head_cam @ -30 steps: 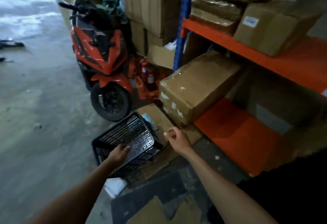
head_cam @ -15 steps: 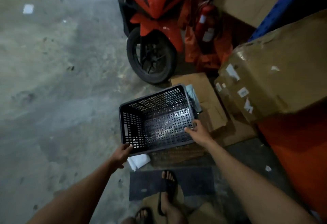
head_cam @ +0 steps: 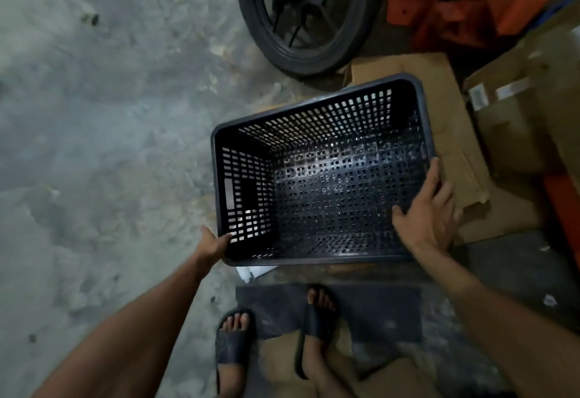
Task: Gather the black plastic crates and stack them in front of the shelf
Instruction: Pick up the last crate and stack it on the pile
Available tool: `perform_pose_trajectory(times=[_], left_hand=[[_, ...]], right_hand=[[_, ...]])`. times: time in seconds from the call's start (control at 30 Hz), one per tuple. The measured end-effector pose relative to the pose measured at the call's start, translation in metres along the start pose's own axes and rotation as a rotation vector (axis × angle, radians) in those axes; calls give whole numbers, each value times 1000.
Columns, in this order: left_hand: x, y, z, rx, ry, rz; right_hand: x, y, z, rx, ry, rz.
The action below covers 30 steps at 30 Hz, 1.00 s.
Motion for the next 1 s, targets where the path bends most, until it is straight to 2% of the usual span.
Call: perform_pose_trajectory(times=[0.1, 0.2, 0.3, 0.37, 0.47, 0.57, 0.67, 0.83, 1.0], left_hand=[[14, 10, -23, -5, 93, -35], [26, 18, -19, 0, 37, -125], [32, 26, -1, -75, -53, -125], [0, -1, 23, -114, -169, -190], [-61, -47, 69, -57, -355, -244], [-120, -92, 106, 76, -433, -314], [-195, -145, 135, 158, -444, -402], [-330, -219, 173, 241, -395, -538], [-466, -294, 174, 239, -229, -723]], right_hand=[[5, -5, -12, 30, -44, -70], [14, -18, -9, 195, -27, -195], [25, -34, 1, 405, 110, -295], [19, -42, 22, 467, 176, -301], [-10, -60, 66, 601, 147, -385], [-56, -84, 97, 736, 150, -517], [-103, -109, 159, 806, 132, -610], [-185, -139, 298, 871, 107, -604], [-267, -174, 454, 982, -76, -584]])
Point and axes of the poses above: each hand's wrist, its own x-axis towards the middle knuckle, its own z-axis out of the back of the hand, y = z × x, the point moved 9 cm from there along x, towards the middle knuckle, and after that the axes turned 4 degrees about -z, right-handed, at the moved point
